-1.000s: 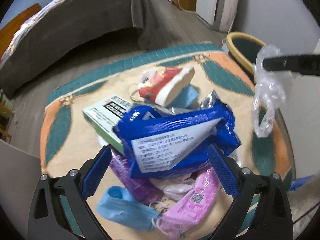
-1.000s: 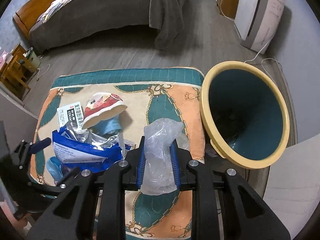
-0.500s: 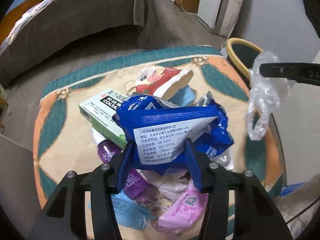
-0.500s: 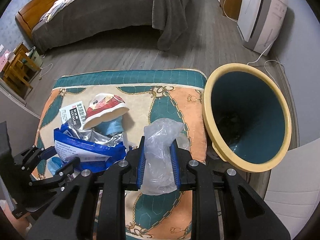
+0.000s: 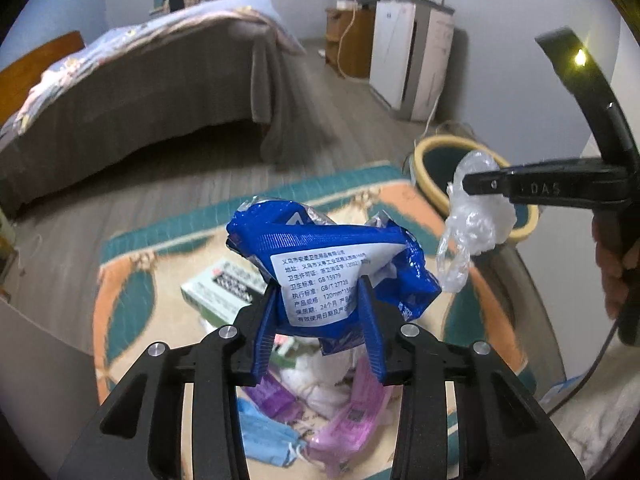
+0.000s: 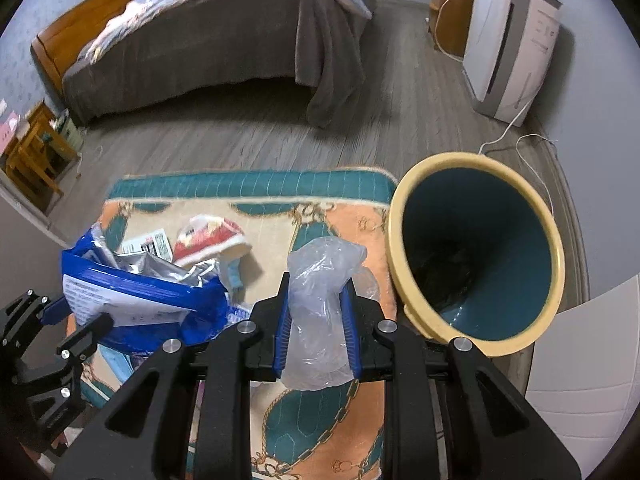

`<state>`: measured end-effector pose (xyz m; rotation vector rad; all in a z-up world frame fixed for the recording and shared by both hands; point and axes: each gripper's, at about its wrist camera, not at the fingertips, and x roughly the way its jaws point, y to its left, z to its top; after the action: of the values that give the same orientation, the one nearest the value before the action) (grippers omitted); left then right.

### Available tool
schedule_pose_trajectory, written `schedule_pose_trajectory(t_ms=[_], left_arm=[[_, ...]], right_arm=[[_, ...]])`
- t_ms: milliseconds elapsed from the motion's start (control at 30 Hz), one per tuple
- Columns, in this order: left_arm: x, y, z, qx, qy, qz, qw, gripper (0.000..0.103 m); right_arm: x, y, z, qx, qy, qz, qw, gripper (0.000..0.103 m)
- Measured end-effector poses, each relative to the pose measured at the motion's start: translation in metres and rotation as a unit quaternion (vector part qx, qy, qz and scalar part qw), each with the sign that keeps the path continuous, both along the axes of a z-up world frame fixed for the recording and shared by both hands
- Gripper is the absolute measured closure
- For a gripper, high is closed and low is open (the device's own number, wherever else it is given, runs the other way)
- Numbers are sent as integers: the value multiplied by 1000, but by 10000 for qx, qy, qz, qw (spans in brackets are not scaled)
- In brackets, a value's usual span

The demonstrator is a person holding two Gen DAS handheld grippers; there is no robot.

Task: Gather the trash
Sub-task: 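Release the clear bag into the bin with the right tool while the left tool drops the blue packet in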

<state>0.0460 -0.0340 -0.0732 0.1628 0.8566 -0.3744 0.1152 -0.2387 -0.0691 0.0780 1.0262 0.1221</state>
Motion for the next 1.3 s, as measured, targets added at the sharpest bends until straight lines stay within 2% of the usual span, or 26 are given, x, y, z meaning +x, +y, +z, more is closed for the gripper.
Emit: schedule_pose_trajectory(t_ms=[333,567,767,900,1133,1300], left_arm=[[11,-15,16,-139,-208,90,9996,63],[16,-50,24,-261,-242,-64,9993,63],[25,-86,29,-233,-287,-283,9989,63],[37,-106,25,-277,-135,-371,9988,63],[60,-157,6,-5,19,-681,9977,62],[77,-192,-8,399,-23,-896,9952,61]], right_arm=[[2,-27,10,-203,-273,-190,9992,81],[4,-57,8,-275,-370,-358,9983,81],[13,-103,0,-168,-319,-829,9959,81],[20,-136,-8,-258,-273,-1243,9915,81],[28,-172,-31,-390,6,-1699,9847,81],[31,-186,-39,-382,79,-1867,9816,81]])
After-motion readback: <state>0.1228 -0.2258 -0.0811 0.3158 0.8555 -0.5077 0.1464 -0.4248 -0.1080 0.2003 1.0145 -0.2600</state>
